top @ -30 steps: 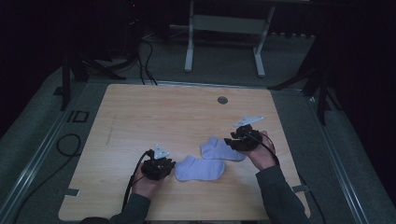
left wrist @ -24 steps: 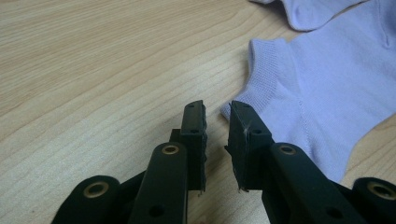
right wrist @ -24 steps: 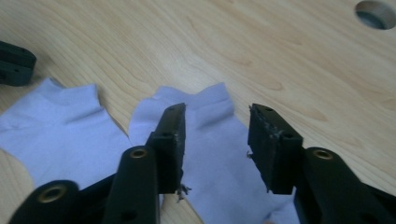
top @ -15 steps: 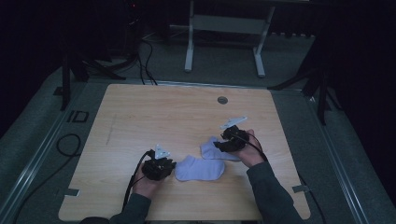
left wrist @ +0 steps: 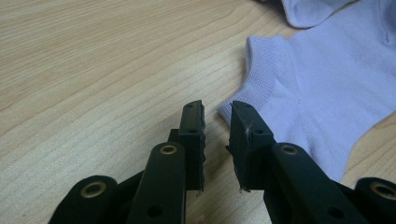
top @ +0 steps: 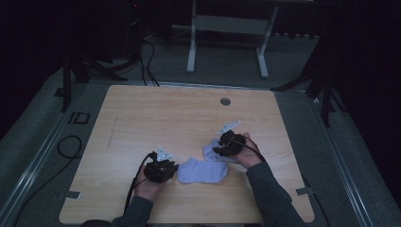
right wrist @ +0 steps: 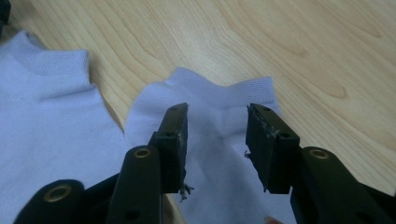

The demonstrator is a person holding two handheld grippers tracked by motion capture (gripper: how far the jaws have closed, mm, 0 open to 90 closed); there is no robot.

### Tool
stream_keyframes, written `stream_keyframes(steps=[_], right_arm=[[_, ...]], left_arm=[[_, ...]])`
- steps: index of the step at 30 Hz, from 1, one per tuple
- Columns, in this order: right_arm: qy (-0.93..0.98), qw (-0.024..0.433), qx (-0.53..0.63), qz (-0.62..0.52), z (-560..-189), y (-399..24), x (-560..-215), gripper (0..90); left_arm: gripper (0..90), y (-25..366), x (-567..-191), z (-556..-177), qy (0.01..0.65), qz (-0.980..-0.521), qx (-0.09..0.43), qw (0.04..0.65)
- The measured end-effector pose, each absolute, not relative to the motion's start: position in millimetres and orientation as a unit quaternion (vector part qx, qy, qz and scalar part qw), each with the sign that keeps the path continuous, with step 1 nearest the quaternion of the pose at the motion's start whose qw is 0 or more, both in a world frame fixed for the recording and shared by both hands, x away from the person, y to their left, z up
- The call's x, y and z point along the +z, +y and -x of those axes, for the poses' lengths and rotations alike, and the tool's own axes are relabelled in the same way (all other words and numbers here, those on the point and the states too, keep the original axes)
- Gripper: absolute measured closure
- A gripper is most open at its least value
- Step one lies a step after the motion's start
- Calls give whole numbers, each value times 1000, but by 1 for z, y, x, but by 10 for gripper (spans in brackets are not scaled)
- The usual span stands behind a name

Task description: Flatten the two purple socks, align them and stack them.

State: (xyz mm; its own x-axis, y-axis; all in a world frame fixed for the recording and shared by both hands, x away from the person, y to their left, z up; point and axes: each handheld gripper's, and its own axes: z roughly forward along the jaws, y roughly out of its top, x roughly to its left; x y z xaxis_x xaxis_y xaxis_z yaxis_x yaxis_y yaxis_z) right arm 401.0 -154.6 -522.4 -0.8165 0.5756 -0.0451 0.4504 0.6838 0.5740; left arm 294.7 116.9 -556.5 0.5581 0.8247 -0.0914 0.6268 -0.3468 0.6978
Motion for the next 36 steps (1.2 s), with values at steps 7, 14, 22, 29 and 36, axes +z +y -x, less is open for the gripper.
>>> stream_keyframes(steps=[7,14,22,29,36], right_arm=[[918,108,261,-279,-401,-147,-531,534],[915,92,256,-297,-406,-149,-541,530],[909,95,259,-313,-409,-152,-541,683],[902,104,262,-329,-411,-156,-541,847],[896,115,272,-331,-406,-158,-534,851]], left_arm=[[751,117,-556,-295,448,-809,140,353],[749,116,-556,-294,447,-810,140,353],[749,115,-556,-294,445,-811,139,353],[749,115,-557,-294,445,-811,138,352],[748,115,-557,-294,446,-810,139,354]])
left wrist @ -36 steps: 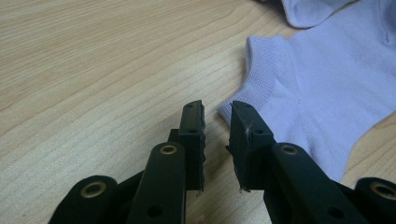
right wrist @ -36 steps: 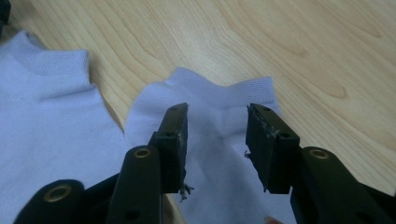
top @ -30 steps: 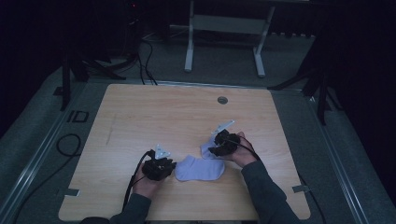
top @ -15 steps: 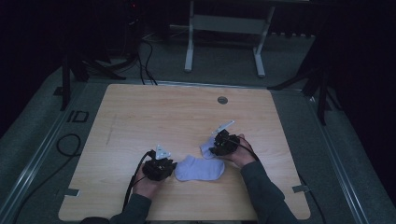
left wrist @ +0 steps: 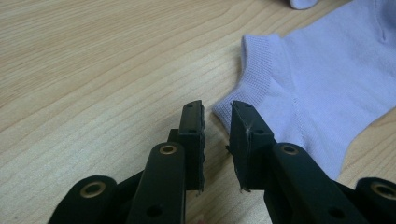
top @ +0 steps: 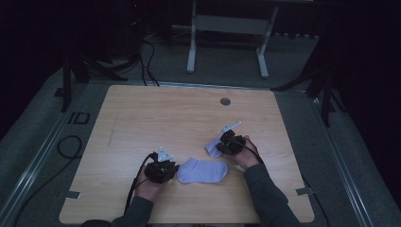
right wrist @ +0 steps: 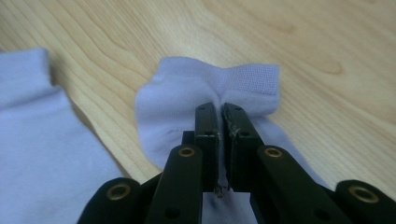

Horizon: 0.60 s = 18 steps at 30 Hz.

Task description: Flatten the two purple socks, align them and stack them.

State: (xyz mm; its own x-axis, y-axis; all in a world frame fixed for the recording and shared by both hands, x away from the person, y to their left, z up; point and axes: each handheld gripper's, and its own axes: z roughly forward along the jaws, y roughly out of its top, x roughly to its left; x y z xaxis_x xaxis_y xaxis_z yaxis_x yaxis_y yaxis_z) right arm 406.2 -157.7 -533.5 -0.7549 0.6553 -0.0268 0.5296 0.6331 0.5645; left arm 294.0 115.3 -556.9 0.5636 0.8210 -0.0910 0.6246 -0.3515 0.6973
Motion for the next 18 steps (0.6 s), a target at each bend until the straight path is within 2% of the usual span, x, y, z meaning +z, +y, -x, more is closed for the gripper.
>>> stream_keyframes(steps=[18], right_arm=[[846,150,381,-342,-372,-198,-479,851]], left_arm=[[749,116,-557,-294,447,-809,139,354]])
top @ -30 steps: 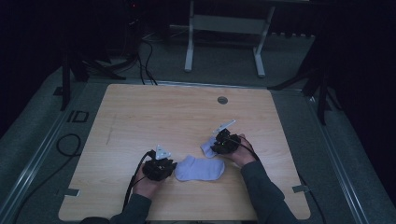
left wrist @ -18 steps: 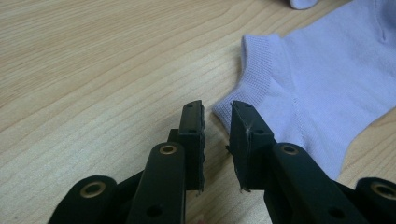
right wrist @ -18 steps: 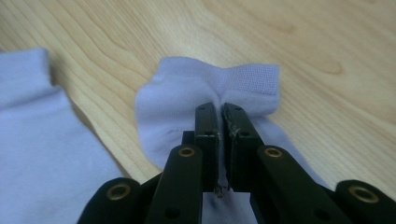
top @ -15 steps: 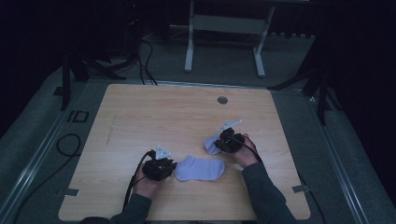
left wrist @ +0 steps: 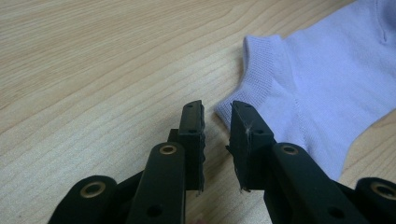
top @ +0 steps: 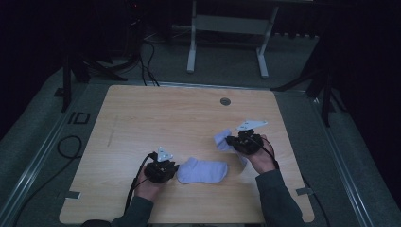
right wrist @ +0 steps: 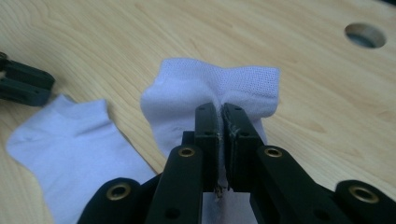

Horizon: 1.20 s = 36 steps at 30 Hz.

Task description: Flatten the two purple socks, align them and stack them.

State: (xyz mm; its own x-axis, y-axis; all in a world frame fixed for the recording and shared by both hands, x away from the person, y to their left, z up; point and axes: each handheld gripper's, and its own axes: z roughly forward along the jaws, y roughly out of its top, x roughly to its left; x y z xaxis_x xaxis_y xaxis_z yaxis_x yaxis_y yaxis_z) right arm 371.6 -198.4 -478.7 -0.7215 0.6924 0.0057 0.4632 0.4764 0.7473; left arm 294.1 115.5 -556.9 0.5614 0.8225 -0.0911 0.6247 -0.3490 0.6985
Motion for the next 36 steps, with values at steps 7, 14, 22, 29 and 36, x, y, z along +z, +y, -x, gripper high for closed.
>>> stream_keyframes(steps=[7,14,22,29,36], right_arm=[[838,153,406,-332,-358,-201,-466,850],[830,156,427,-322,-346,-198,-454,850],[825,157,446,-310,-332,-188,-441,849],[828,156,446,-302,-327,-179,-442,849],[832,157,441,-299,-327,-171,-450,850]], left_arm=[[749,115,-557,-294,446,-810,140,354],[749,115,-557,-294,447,-810,140,354],[749,115,-557,-294,447,-809,139,355],[750,115,-556,-293,447,-809,137,357],[788,108,-555,-289,424,-819,127,366]])
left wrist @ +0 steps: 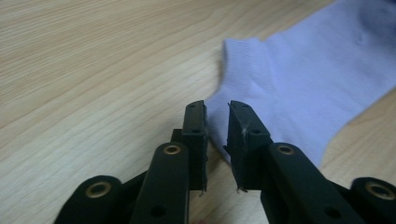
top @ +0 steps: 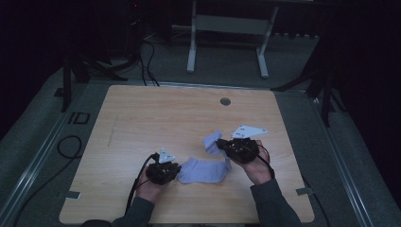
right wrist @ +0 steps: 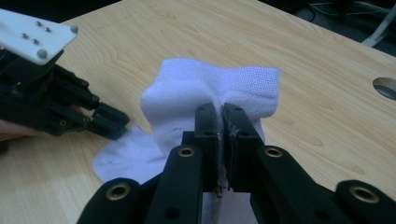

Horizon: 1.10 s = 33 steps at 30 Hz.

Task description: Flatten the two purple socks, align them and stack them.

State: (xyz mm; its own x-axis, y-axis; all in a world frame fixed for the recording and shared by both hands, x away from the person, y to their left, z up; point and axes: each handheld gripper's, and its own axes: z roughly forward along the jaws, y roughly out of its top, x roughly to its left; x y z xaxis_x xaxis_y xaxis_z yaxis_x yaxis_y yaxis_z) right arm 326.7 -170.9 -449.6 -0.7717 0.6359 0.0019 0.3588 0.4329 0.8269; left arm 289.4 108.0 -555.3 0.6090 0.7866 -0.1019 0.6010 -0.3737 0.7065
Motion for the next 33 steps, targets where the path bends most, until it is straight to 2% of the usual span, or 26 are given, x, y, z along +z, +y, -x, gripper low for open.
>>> stream_keyframes(steps=[5,10,20,33], right_arm=[[828,166,446,-296,-326,-169,-444,849],[829,167,448,-291,-325,-166,-439,849],[842,167,422,-291,-325,-165,-455,848],[860,105,410,-285,-317,-139,-497,848]], left_arm=[[850,101,-558,-288,400,-835,127,355],[851,100,-558,-287,393,-839,125,353],[849,100,-558,-288,395,-839,122,354],[838,100,-558,-288,395,-838,120,356]])
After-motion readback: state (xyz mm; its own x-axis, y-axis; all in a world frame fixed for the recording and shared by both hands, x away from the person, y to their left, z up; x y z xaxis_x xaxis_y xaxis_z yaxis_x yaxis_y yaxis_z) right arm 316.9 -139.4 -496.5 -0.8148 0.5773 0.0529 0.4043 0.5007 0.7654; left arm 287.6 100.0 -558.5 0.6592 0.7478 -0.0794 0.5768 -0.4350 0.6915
